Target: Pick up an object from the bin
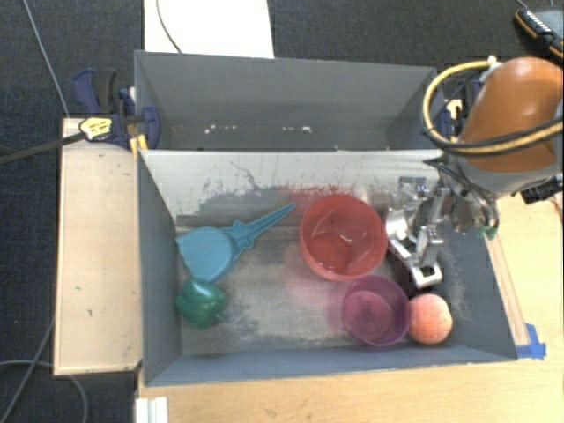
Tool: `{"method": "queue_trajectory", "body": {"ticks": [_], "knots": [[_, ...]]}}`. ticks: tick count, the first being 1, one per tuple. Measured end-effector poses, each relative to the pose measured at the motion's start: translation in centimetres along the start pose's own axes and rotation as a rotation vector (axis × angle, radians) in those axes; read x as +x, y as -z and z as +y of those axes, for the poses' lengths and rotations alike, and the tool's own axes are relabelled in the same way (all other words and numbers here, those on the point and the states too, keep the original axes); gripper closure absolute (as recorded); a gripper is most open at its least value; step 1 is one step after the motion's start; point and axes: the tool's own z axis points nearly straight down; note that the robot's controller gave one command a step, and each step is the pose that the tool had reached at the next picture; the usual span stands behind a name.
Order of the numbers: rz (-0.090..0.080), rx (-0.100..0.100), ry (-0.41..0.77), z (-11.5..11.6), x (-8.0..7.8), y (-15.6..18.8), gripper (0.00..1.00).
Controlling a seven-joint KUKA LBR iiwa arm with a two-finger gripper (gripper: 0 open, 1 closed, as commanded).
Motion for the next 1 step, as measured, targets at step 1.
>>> {"method": "queue_trajectory", "body": {"ticks": [1], "knots": [[0.0,0.0,0.0,0.0,0.01,-0.02,0.0]]}}
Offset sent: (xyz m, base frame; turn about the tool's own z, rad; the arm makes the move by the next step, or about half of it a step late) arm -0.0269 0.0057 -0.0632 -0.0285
